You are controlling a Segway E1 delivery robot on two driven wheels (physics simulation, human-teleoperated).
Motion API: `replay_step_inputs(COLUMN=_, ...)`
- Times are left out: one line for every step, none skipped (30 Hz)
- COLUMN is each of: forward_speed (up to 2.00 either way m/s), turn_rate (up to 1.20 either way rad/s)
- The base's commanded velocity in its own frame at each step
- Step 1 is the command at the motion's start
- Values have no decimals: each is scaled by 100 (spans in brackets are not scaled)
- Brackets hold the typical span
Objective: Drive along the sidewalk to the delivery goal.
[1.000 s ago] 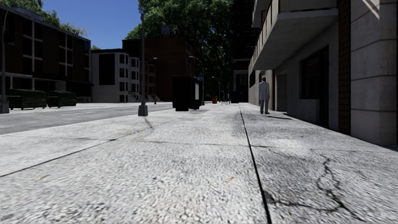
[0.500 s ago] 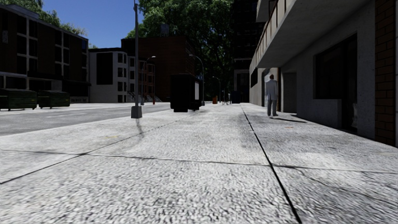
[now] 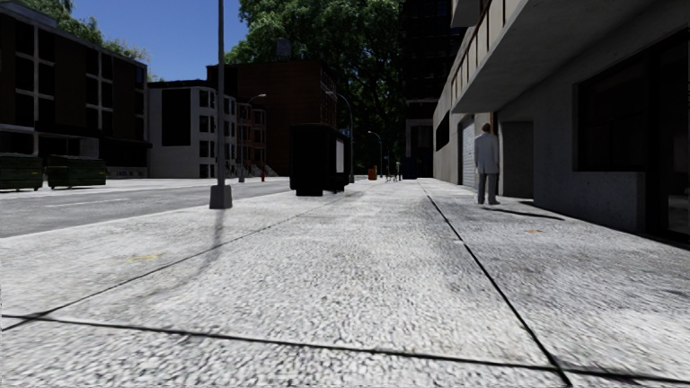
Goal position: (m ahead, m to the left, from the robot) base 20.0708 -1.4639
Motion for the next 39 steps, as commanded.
replay_step_inputs(forward_speed=200, turn_rate=-17)
replay_step_inputs(forward_speed=200, turn_rate=-19)
replay_step_inputs(forward_speed=200, turn_rate=-19)
replay_step_inputs(forward_speed=200, turn_rate=-19)
replay_step_inputs(forward_speed=200, turn_rate=-20)
replay_step_inputs(forward_speed=200, turn_rate=-20)
replay_step_inputs(forward_speed=200, turn_rate=-20)
replay_step_inputs(forward_speed=200, turn_rate=-20)
replay_step_inputs(forward_speed=200, turn_rate=-20)
replay_step_inputs(forward_speed=200, turn_rate=-20)
replay_step_inputs(forward_speed=200, turn_rate=-20)
replay_step_inputs(forward_speed=200, turn_rate=-20)
replay_step_inputs(forward_speed=200, turn_rate=-20)
replay_step_inputs(forward_speed=200, turn_rate=-20)
replay_step_inputs(forward_speed=200, turn_rate=-20)
replay_step_inputs(forward_speed=200, turn_rate=-20)
replay_step_inputs(forward_speed=200, turn_rate=-21)
replay_step_inputs(forward_speed=200, turn_rate=-21)
replay_step_inputs(forward_speed=200, turn_rate=-21)
replay_step_inputs(forward_speed=200, turn_rate=-21)
replay_step_inputs(forward_speed=200, turn_rate=-21)
replay_step_inputs(forward_speed=200, turn_rate=-21)
replay_step_inputs(forward_speed=200, turn_rate=-21)
replay_step_inputs(forward_speed=200, turn_rate=-21)
replay_step_inputs(forward_speed=200, turn_rate=-21)
replay_step_inputs(forward_speed=200, turn_rate=-21)
replay_step_inputs(forward_speed=200, turn_rate=-21)
replay_step_inputs(forward_speed=200, turn_rate=-21)
replay_step_inputs(forward_speed=200, turn_rate=-21)
replay_step_inputs(forward_speed=200, turn_rate=-21)
replay_step_inputs(forward_speed=200, turn_rate=-8)
replay_step_inputs(forward_speed=200, turn_rate=0)
replay_step_inputs(forward_speed=200, turn_rate=0)
replay_step_inputs(forward_speed=200, turn_rate=0)
replay_step_inputs(forward_speed=200, turn_rate=0)
replay_step_inputs(forward_speed=200, turn_rate=0)
replay_step_inputs(forward_speed=200, turn_rate=0)
replay_step_inputs(forward_speed=200, turn_rate=0)
replay_step_inputs(forward_speed=200, turn_rate=0)
